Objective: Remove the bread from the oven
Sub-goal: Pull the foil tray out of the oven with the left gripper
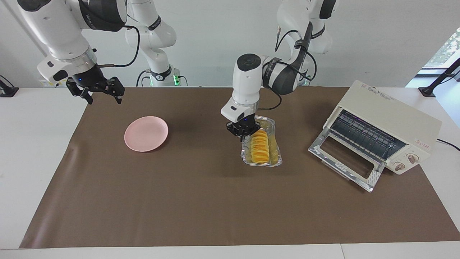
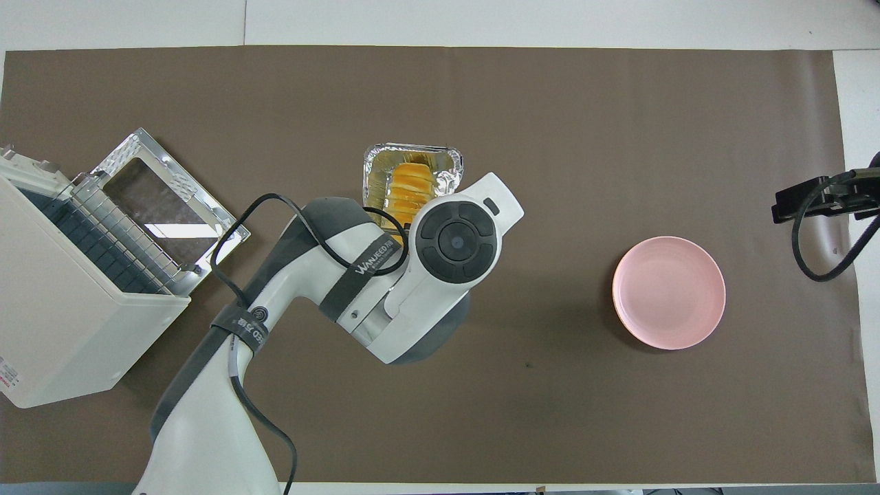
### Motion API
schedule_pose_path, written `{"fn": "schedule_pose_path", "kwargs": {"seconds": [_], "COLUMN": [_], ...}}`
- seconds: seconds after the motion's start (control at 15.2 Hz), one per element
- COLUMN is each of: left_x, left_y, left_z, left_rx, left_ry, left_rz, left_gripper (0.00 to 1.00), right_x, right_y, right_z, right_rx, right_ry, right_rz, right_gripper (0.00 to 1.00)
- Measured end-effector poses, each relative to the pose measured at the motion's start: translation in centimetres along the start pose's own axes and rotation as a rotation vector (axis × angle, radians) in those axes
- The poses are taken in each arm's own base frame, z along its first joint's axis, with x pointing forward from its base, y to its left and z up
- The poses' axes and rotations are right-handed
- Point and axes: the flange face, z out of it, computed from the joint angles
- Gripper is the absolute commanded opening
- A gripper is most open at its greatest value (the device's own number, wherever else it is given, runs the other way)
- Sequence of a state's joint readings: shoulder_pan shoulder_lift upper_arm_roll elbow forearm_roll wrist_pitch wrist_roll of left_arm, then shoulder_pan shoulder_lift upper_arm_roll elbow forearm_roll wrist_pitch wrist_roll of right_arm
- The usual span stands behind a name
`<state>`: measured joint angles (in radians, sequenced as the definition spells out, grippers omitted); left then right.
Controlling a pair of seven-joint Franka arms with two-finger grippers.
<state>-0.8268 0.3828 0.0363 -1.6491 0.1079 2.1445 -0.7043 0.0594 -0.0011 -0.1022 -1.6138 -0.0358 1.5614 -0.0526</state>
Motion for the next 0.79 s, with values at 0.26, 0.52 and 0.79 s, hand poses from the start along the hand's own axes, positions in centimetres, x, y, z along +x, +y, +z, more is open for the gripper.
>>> {"fn": "schedule_pose_path", "kwargs": {"seconds": [0.26,0.52,0.79], "left_x": [0.3,0.1,0.1], "left_y": [0.6,0.8,1.2], "left_z": [3.4,6.1,6.3], "left_rx": [0.0,0.026,0.035], "left_ry": [-0.044,-0.064,-0.032], "left_rz": [-0.225,-0.24,-0.196], "left_gripper": [0.0,0.0,0.0], "right_x": [0.0,0.0,0.0], "right_y": [0.0,0.0,0.0], "right_z": [0.0,0.0,0.0], "right_rx": [0.0,0.0,0.0], "right_ry": [0.0,0.0,0.0], "right_rz": [0.0,0.0,0.0], "right_gripper": [1.0,1.0,1.0]}}
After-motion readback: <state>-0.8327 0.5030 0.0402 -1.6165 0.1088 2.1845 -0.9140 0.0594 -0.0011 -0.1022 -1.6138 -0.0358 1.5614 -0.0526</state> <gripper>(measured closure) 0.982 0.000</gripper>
